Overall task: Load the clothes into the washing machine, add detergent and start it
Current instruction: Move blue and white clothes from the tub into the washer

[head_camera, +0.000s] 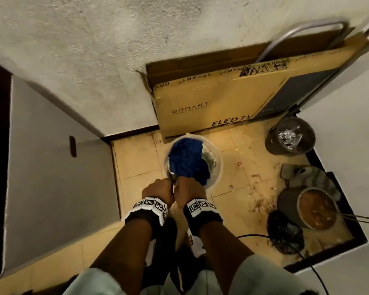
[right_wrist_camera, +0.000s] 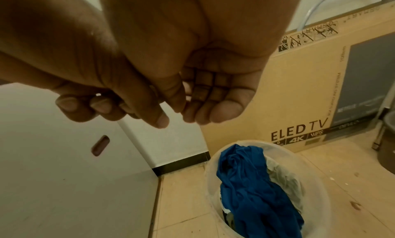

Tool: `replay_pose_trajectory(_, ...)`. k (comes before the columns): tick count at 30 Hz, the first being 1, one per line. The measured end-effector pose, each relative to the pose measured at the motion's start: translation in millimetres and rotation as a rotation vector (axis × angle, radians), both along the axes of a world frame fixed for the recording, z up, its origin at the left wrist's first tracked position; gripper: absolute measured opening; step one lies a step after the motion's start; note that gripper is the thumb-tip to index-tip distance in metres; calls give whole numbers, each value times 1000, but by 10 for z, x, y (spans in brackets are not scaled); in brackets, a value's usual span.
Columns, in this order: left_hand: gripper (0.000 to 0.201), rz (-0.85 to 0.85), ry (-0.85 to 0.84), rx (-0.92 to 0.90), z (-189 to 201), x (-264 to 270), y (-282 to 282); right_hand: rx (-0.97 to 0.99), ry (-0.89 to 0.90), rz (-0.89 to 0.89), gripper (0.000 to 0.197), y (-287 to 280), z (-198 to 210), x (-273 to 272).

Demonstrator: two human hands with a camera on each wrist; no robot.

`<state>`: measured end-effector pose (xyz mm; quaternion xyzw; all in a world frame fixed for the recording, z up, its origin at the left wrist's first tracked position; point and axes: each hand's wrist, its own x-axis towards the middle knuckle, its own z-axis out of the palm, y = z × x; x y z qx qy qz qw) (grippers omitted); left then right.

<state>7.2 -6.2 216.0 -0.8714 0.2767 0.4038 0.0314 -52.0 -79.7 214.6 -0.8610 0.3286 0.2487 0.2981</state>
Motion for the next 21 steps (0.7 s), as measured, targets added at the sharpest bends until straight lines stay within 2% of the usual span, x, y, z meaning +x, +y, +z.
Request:
replay_pose_trajectory(4, 28, -69, 61, -17, -318, 154, -260, 51, 69, -75, 16, -234, -290, 71)
replay_pose_trajectory(9, 30, -147, 121, -50, -937, 354, -646, 127, 136, -195, 18, -583, -956, 181)
replay_pose_trajectory(14, 24, -196, 108, -26, -1906, 509, -960, 182, 144, -295, 17, -862, -1974, 321)
replay_pose_trajectory(17, 25, -218, 107, -9, -2579, 527, -1157, 220, 178, -249, 17, -1043, -2684, 445)
replay_pose_trajectory(19, 30, -182, 128, -11, -2896, 520, -1271, 215, 181, -244, 18, -1202, -3034, 504)
replay_pose_trajectory(21, 39, -100, 142, -33, -3204, 474, -1369, 185, 131, -343, 24, -1411, -3385, 543)
